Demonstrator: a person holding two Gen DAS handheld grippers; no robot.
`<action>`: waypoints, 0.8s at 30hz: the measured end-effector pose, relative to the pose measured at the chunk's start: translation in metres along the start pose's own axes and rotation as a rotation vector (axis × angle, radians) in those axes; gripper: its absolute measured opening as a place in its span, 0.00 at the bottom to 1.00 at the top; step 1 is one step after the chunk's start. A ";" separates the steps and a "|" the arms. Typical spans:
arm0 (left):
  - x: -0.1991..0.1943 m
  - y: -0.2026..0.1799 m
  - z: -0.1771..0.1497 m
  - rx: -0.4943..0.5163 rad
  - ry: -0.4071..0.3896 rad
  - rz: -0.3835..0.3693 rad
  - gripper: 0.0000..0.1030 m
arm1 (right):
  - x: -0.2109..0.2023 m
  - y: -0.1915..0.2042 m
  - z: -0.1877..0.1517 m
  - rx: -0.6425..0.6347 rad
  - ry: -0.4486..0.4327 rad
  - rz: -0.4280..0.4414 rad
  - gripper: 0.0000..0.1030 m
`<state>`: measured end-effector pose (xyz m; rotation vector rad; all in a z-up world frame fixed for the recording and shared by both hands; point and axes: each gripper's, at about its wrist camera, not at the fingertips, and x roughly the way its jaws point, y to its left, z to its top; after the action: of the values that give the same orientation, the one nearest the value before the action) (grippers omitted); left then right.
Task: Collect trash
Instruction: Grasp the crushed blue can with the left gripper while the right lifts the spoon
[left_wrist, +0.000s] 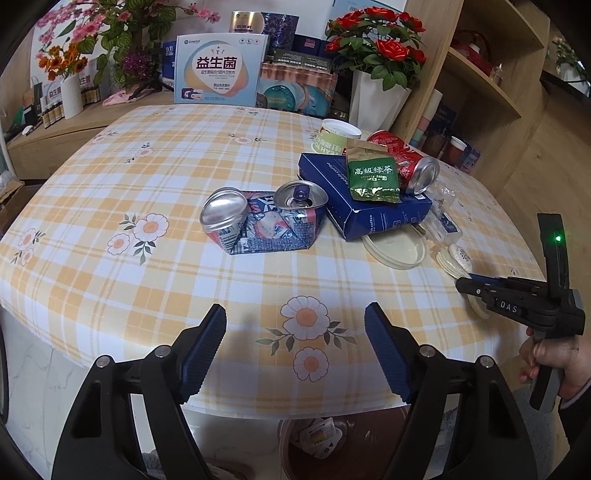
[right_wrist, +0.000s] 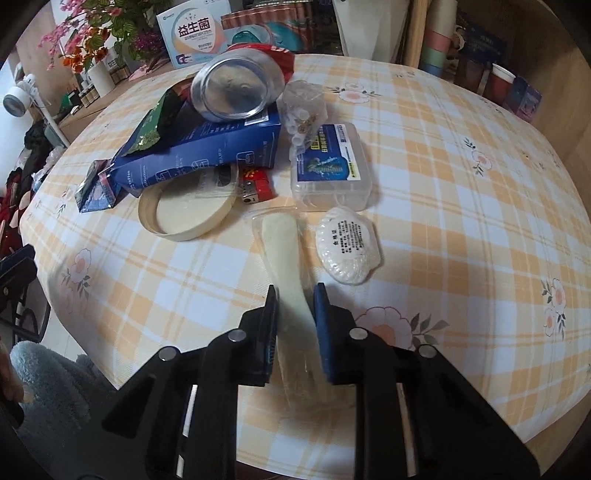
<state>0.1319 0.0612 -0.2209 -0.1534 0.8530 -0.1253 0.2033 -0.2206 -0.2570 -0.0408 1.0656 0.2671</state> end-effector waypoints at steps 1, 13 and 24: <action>0.001 0.001 0.002 0.002 0.001 -0.002 0.71 | 0.000 -0.001 -0.001 0.006 -0.004 0.009 0.22; 0.067 -0.018 0.051 0.128 0.060 0.003 0.53 | -0.001 -0.005 -0.003 0.037 -0.025 0.045 0.22; 0.109 -0.031 0.074 0.208 0.098 0.149 0.51 | 0.000 -0.012 -0.004 0.051 -0.034 0.083 0.22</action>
<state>0.2574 0.0186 -0.2482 0.1124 0.9405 -0.0819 0.2024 -0.2333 -0.2601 0.0536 1.0413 0.3144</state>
